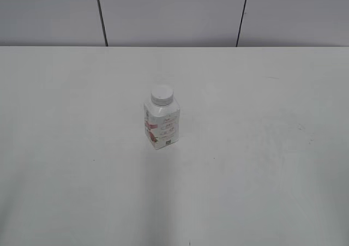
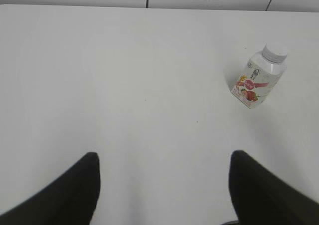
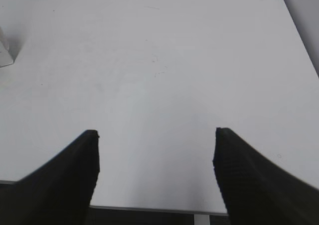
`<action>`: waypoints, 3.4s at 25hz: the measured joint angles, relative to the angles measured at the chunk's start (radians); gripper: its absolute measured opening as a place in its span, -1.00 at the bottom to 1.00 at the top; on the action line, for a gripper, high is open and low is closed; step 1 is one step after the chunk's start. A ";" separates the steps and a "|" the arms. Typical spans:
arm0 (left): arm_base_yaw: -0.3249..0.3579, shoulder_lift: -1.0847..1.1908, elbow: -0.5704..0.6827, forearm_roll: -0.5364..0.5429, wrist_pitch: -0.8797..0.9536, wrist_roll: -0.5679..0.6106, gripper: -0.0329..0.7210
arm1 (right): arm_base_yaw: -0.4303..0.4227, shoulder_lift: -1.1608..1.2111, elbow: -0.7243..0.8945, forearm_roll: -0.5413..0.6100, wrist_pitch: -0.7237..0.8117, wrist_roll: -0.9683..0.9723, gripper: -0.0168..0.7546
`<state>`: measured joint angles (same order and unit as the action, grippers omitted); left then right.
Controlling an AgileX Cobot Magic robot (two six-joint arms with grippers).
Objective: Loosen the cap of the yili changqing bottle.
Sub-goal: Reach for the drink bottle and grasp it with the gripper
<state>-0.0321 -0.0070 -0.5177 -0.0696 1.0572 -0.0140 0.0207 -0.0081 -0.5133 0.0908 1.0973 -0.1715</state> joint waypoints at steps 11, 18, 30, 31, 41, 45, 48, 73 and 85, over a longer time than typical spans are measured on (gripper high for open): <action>0.000 0.000 0.000 0.000 0.000 0.000 0.40 | 0.000 0.000 0.000 0.000 0.000 0.000 0.51; 0.000 0.000 0.000 0.000 0.000 0.000 0.40 | 0.000 0.000 0.000 0.000 0.000 0.000 0.51; 0.000 0.000 0.000 0.000 0.000 0.000 0.40 | 0.000 0.000 0.000 0.000 0.000 0.000 0.51; 0.000 0.000 0.000 0.000 0.000 0.000 0.40 | 0.000 0.000 0.000 0.000 0.000 0.000 0.51; 0.000 0.004 -0.010 0.000 -0.015 0.000 0.40 | 0.000 0.000 0.000 0.000 0.000 0.000 0.51; 0.000 0.077 -0.053 -0.011 -0.144 0.014 0.40 | 0.000 0.000 0.000 0.000 0.000 0.000 0.51; 0.000 0.169 -0.059 -0.020 -0.266 0.060 0.40 | 0.000 0.000 0.000 0.000 0.000 0.000 0.51; -0.147 1.034 0.123 0.199 -1.263 -0.064 0.40 | 0.000 0.000 0.000 0.000 0.000 0.000 0.51; -0.157 1.423 0.142 0.810 -1.797 -0.342 0.40 | 0.000 0.000 0.000 0.000 0.000 0.000 0.51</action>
<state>-0.1887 1.4162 -0.3753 0.7400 -0.7403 -0.3557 0.0207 -0.0081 -0.5133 0.0908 1.0973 -0.1715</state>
